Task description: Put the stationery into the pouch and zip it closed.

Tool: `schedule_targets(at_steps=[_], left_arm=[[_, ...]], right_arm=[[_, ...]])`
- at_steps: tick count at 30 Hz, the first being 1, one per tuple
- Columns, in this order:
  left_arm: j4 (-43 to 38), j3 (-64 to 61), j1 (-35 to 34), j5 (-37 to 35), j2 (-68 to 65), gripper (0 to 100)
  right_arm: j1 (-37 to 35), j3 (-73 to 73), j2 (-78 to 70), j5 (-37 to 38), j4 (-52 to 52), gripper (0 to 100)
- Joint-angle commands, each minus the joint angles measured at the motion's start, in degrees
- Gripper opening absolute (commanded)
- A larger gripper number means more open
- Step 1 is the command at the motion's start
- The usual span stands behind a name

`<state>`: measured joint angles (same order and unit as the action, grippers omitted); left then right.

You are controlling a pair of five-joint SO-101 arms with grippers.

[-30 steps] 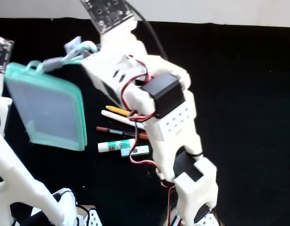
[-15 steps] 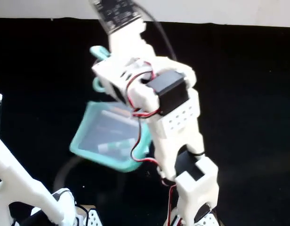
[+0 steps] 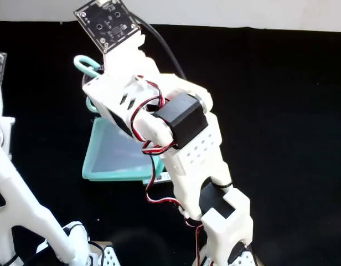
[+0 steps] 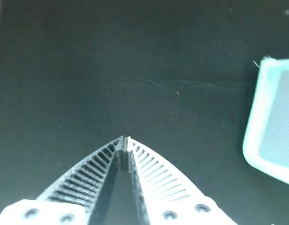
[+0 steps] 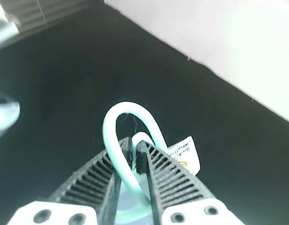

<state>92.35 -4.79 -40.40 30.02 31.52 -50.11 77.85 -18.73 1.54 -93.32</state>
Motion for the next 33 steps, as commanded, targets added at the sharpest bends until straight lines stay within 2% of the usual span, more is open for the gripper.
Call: schedule_targets(at_steps=[1,5,10,18,22,33], left_arm=[[-1.1,-3.5,-0.5,-0.7,0.3,1],[-1.9,-9.1,-0.5,-0.7,0.3,1],[-6.9,-15.5,-0.5,-0.7,0.3,1],[-11.9,-20.1,-0.7,-0.8,0.3,1],[-14.0,-20.2,-4.1,-0.8,0.3,1],[-14.4,-20.1,-10.4,-0.8,0.3,1]], right_arm=[[-2.0,2.0,0.5,-0.6,3.1,0.8],[-3.9,1.9,0.5,-0.5,5.4,0.8],[-7.7,1.9,0.5,-0.4,5.7,0.8],[-15.5,1.3,0.0,-0.3,9.6,0.8],[-19.3,1.5,-3.6,4.1,10.0,0.8],[-25.8,1.9,-12.8,4.4,10.0,0.8]])
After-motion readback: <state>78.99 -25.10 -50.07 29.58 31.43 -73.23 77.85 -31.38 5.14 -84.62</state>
